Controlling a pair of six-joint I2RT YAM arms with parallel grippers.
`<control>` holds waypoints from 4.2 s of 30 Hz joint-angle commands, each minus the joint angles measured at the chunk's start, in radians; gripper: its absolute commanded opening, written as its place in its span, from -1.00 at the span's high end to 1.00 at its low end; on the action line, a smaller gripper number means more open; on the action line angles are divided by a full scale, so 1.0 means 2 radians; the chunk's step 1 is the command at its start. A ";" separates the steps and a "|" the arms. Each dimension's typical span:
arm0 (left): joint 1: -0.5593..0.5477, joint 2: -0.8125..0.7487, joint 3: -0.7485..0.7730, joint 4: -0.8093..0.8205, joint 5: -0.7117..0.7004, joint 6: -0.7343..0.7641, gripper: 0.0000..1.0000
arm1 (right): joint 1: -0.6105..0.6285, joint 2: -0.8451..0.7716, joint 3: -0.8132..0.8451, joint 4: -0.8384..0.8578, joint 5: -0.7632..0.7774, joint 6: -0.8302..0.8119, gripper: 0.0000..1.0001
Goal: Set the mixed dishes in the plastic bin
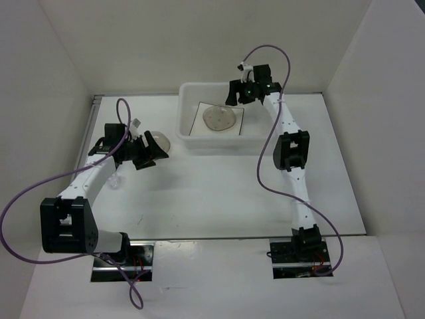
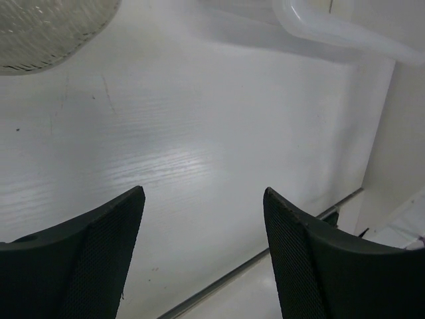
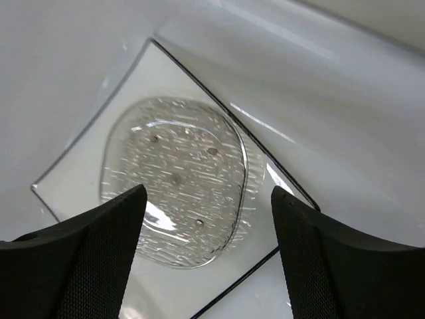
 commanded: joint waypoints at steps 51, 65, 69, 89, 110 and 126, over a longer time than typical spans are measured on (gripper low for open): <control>-0.002 0.320 0.187 0.009 -0.291 -0.059 -0.19 | -0.100 -0.348 0.100 -0.182 0.102 -0.107 -0.95; 0.003 0.241 0.192 -0.027 -0.307 -0.062 1.00 | -0.126 -0.273 0.237 -0.298 0.058 -0.082 -0.95; 0.012 0.186 0.198 -0.053 -0.312 -0.080 1.00 | -0.126 -0.273 0.220 -0.303 0.046 -0.072 -0.95; -0.020 0.194 0.433 -0.039 -0.231 -0.104 1.00 | -0.158 -0.303 0.158 -0.307 -0.001 -0.067 -0.95; -0.167 0.678 1.091 -0.186 -0.229 -0.183 1.00 | -0.167 -0.389 0.098 -0.307 0.035 -0.072 -0.95; -0.194 0.741 1.107 -0.292 -0.323 -0.216 1.00 | -0.177 -0.416 0.043 -0.307 0.035 -0.076 -0.95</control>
